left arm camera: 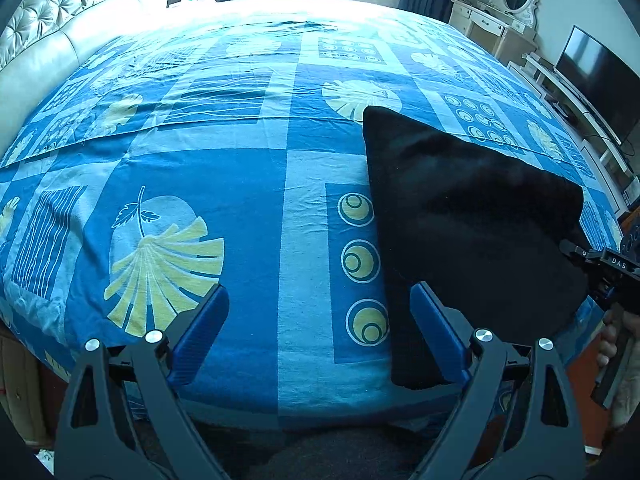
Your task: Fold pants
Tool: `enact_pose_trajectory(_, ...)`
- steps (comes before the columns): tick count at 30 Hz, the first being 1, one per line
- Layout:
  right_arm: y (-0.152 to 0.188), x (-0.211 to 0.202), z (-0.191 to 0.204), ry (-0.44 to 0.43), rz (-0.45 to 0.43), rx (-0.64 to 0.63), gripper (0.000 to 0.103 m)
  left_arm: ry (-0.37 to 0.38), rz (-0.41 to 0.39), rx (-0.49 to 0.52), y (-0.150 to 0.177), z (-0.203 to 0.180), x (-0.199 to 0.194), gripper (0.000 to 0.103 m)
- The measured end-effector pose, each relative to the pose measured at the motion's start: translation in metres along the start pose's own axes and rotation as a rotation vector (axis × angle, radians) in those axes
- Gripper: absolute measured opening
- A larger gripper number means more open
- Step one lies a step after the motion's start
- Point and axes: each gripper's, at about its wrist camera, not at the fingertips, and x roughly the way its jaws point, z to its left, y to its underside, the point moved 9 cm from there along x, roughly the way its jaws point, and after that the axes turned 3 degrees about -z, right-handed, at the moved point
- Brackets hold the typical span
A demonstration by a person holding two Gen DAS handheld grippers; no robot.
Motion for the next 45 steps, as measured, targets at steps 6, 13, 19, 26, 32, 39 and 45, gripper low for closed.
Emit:
enact_pose_trajectory(6, -0.001, -0.006, 0.001, -0.041, -0.002, 0.037, 0.023, 0.009, 0.002, -0.004, 0.001, -0.003, -0.001, 0.092)
enact_pose_trajectory(13, -0.019, -0.044, 0.000, -0.041, -0.096, 0.051, 0.065, 0.025, 0.010, -0.011, 0.002, -0.005, 0.000, 0.092)
enact_pose_trajectory(19, -0.013, -0.046, -0.011, -0.052, -0.068, 0.081, 0.068, 0.098, 0.026, -0.031, 0.003, -0.015, 0.002, 0.092)
enact_pose_trajectory(26, 0.000, -0.026, -0.004, -0.064, 0.004, 0.047, 0.073, 0.297, 0.102, -0.077, 0.009, -0.038, 0.015, 0.092)
enact_pose_trajectory(32, 0.000, -0.028, -0.008, -0.058, 0.014, 0.049, 0.074, 0.393, 0.156, -0.129, 0.012, -0.045, 0.034, 0.092)
enact_pose_trajectory(39, 0.015, -0.017, -0.013, -0.068, 0.090, 0.039, 0.075, 0.496, 0.202, -0.130, 0.017, -0.063, 0.047, 0.092)
enact_pose_trajectory(45, 0.021, -0.013, -0.010, -0.082, 0.102, 0.015, 0.072, 0.560, 0.238, -0.188, 0.019, -0.071, 0.062, 0.086)
